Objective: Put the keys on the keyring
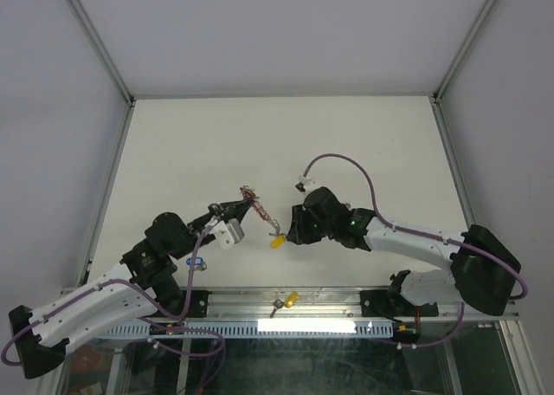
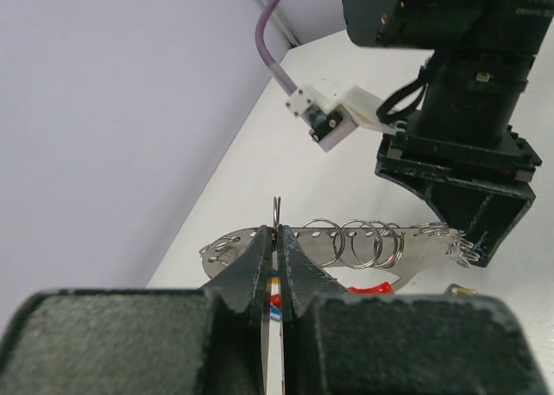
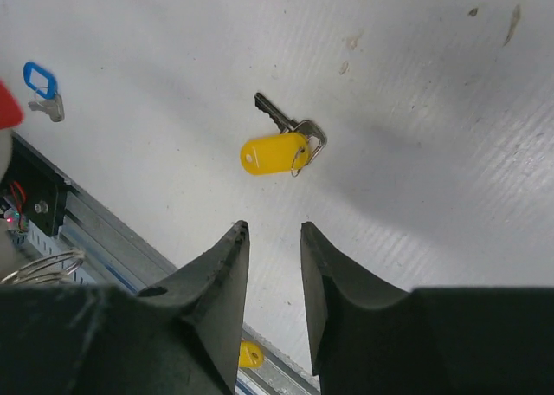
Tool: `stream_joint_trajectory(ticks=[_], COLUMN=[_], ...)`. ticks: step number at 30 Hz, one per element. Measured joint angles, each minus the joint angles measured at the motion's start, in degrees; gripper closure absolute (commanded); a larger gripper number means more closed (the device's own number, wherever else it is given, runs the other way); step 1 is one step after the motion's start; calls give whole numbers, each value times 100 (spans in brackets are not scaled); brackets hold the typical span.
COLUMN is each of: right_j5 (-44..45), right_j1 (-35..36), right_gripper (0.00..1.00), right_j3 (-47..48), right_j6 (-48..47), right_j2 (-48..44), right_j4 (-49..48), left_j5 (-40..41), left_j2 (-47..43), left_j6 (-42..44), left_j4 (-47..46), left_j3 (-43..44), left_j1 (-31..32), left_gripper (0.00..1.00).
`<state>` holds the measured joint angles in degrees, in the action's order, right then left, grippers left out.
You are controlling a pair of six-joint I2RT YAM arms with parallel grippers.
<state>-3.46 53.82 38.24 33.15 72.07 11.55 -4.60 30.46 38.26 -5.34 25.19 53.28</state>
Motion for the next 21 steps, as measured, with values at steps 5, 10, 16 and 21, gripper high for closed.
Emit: stream_joint_trajectory(ticks=[5,10,16,21], right_j5=[330,570,654,732], right_j1=[245,356,387,387], right_gripper=[65,65,66,71], right_j3=[24,188,280,334], right_j6=[398,551,597,592], right_j2=[422,955,1307,1478], right_j4=[-2,-50,-236,-358], left_j5=[111,157,155,153], left_j2=[83,153,210,229], left_j6=[-131,-175,-184,-184], left_j4=[116,201,289,352], left_j3=[151,254,262,264], left_j1=[0,0,-9,-13], left_gripper=[100,100,100,100])
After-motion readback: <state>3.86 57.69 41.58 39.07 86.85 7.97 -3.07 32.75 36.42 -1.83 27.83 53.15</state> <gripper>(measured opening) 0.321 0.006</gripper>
